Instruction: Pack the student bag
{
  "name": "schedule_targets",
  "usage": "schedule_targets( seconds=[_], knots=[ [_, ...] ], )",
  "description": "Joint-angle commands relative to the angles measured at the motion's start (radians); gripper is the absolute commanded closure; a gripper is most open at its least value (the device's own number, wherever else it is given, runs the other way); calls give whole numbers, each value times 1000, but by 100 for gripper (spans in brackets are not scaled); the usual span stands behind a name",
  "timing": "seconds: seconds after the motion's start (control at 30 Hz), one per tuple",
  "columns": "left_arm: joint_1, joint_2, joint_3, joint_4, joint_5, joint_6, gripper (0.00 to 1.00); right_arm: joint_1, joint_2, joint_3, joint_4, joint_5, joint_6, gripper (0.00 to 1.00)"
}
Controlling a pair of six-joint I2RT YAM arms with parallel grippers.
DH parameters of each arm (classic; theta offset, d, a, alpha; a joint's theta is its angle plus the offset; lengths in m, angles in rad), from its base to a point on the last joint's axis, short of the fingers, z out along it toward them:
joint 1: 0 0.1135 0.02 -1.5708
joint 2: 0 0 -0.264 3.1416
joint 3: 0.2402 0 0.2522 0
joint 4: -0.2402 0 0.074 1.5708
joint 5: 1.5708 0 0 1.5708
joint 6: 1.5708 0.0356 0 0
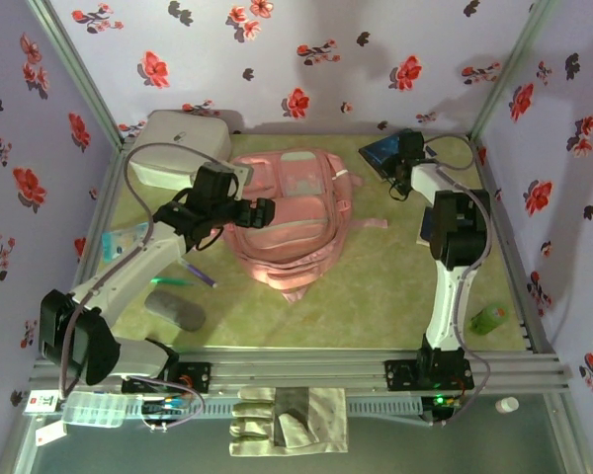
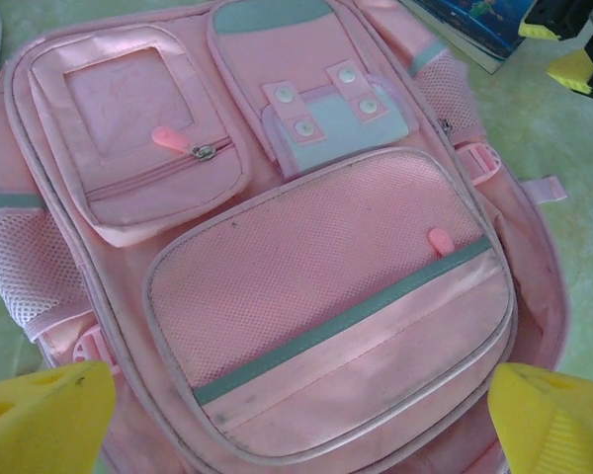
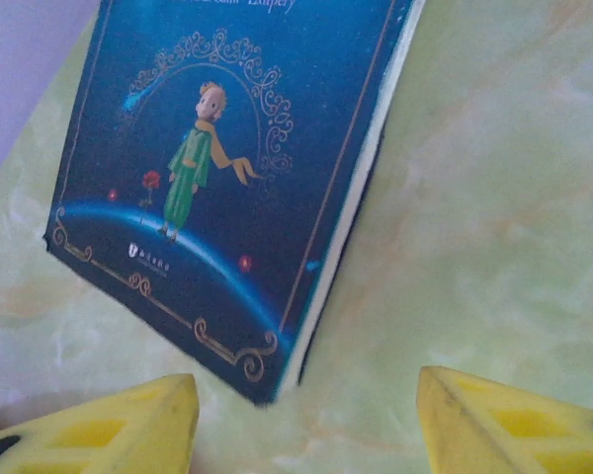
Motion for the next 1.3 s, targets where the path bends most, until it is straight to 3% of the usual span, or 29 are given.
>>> schedule_targets(
  seconds=[0.0, 0.37, 0.7, 0.97, 1.27],
  knots=[
    [9, -31, -12, -19, -24, -15, 1, -9, 59, 82, -30, -51, 60, 43],
    [10, -27, -9, -26, -33, -14, 0, -14, 147, 167, -58, -59, 97, 64],
    [9, -12, 3, -30, -34, -15, 0, -22, 114, 125, -78, -41, 93, 90],
    [10, -5, -3, -29, -33, -12, 0, -48, 71, 54, -75, -47, 63, 92],
    [10, 4, -8, -29, -33, -15, 0, -78, -83, -100, -115, 36, -50, 87]
  ],
)
